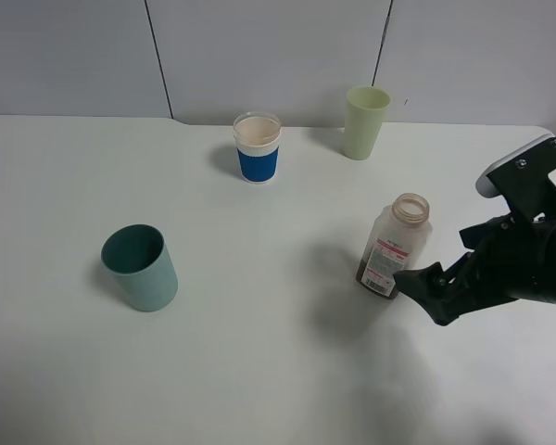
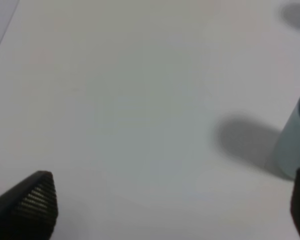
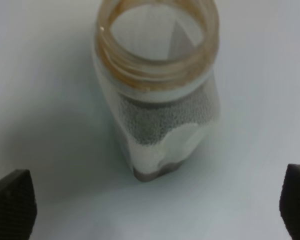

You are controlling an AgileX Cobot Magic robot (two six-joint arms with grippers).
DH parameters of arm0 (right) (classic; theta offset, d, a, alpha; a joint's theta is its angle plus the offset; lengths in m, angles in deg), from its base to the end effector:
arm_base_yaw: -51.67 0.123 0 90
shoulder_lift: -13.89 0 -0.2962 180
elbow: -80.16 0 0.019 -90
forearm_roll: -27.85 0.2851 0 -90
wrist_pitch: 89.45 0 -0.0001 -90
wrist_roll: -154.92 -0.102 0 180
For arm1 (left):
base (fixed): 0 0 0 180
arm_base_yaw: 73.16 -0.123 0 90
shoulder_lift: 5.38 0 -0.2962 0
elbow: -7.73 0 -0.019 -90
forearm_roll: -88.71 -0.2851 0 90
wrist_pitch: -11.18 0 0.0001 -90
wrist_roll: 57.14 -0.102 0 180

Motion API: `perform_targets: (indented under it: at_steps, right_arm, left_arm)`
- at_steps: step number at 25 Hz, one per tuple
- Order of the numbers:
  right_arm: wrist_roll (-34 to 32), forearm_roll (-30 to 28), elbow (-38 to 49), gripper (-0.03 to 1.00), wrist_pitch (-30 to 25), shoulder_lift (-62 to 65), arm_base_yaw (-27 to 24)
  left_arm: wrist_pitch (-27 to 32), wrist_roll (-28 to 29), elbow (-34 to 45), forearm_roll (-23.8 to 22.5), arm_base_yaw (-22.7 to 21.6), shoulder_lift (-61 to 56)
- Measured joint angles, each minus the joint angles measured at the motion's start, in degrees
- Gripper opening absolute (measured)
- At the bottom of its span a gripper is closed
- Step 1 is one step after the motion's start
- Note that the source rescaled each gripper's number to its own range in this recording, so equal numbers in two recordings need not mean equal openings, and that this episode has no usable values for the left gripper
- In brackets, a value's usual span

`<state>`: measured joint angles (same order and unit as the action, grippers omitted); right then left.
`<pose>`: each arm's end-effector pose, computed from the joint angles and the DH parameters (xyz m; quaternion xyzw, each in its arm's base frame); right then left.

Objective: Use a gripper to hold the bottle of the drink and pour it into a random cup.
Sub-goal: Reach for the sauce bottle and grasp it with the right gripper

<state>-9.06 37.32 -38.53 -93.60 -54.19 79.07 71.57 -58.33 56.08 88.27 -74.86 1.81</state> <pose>0.1732 0.0912 0.1613 -0.2707 0.8779 0.0767 0.3874 0.0221 0.0013 0.2924 -0.0039 0.8477 0.0172 0.5302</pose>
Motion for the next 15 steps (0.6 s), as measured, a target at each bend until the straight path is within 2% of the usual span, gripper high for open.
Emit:
perform_targets:
  at_steps: [3, 8, 15]
  right_arm:
    - [-0.36, -1.41, 0.0, 0.98, 0.3, -0.4, 0.0]
    - [-5.44, -5.39, 0.0, 0.98, 1.36, -7.63, 0.0]
    - [-9.13, -7.47, 0.05, 0.98, 10.24, -21.66, 0.0]
  left_arm:
    - [0.0, 0.0, 0.0, 0.0, 0.0, 0.0]
    - [0.0, 0.0, 0.0, 0.0, 0.0, 0.0]
    - [0.0, 0.0, 0.0, 0.0, 0.0, 0.0]
